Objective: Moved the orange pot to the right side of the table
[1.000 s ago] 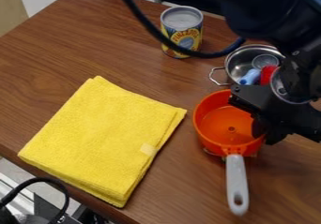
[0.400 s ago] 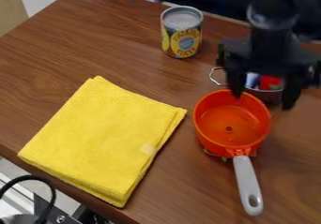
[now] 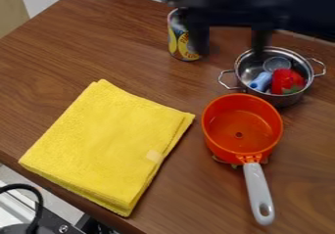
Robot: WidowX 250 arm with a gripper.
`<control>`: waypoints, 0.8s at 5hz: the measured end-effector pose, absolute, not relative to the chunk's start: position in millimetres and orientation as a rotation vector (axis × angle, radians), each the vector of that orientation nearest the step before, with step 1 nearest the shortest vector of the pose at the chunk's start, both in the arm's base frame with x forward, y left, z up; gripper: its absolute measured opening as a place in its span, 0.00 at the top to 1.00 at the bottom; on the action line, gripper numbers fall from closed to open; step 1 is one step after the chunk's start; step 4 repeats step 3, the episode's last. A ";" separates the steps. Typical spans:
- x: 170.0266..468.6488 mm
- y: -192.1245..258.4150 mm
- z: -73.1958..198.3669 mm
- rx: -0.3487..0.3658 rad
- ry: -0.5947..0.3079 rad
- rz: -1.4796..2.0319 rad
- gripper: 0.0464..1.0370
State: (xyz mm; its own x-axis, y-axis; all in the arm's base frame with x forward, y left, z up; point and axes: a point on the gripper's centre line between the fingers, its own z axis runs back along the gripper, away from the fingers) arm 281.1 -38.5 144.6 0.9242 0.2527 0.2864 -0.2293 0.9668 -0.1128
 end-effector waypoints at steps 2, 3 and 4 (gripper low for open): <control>272.4 43.0 136.0 0.048 -0.274 0.332 0.04; 260.2 71.4 133.9 0.082 -0.251 0.365 0.04; 260.2 71.4 133.9 0.082 -0.251 0.365 0.04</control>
